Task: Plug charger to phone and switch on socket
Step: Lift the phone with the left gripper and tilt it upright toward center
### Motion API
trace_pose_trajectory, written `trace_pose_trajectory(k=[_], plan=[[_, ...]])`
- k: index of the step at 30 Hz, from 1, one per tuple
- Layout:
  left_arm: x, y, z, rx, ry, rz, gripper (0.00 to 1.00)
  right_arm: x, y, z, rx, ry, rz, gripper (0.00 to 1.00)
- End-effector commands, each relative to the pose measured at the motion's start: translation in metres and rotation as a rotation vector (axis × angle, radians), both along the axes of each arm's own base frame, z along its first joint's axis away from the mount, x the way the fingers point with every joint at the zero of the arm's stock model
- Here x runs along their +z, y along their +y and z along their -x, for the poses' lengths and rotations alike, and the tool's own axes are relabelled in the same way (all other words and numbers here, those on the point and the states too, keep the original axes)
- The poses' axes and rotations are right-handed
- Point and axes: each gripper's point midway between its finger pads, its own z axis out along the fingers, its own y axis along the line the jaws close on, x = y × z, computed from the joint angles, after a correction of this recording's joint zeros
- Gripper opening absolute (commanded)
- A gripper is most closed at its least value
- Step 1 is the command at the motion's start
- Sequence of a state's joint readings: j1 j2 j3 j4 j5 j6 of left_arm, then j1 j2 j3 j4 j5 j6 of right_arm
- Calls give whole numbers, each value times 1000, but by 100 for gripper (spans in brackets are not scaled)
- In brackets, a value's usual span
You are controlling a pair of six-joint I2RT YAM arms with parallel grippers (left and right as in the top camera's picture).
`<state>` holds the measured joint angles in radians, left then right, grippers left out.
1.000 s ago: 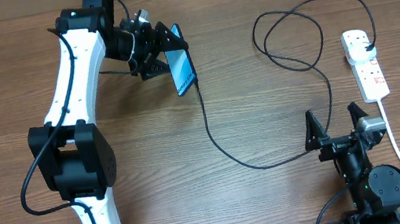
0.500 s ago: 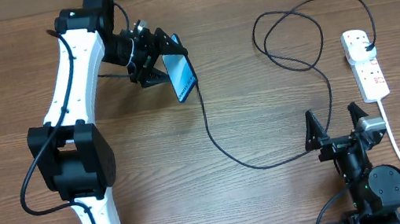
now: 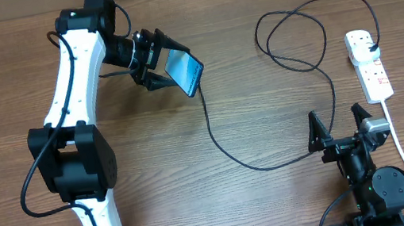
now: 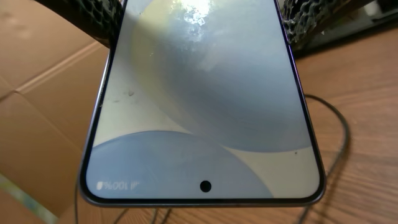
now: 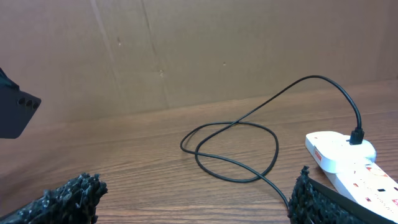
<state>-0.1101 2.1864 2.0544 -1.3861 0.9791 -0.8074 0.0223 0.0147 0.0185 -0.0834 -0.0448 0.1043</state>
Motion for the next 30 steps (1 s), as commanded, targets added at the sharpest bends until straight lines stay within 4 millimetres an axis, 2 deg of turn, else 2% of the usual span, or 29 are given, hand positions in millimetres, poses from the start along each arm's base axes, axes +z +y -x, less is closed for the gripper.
trace_pose_trajectory(k=[1,6,16,24,30], plan=[[30,-13,0,7,21,142,39,-2,1,0,4,-4,-2,100],[38,-17,1,3,27,192,39,-2,1,0,4,-4,-2,100],[38,-17,1,3,26,191,36,-2,-6,0,-37,-3,6,100],[25,-11,-1,10,12,106,37,-2,-5,0,-34,-5,2,100],[21,-9,-2,12,10,85,36,0,7,1,33,9,-172,100]])
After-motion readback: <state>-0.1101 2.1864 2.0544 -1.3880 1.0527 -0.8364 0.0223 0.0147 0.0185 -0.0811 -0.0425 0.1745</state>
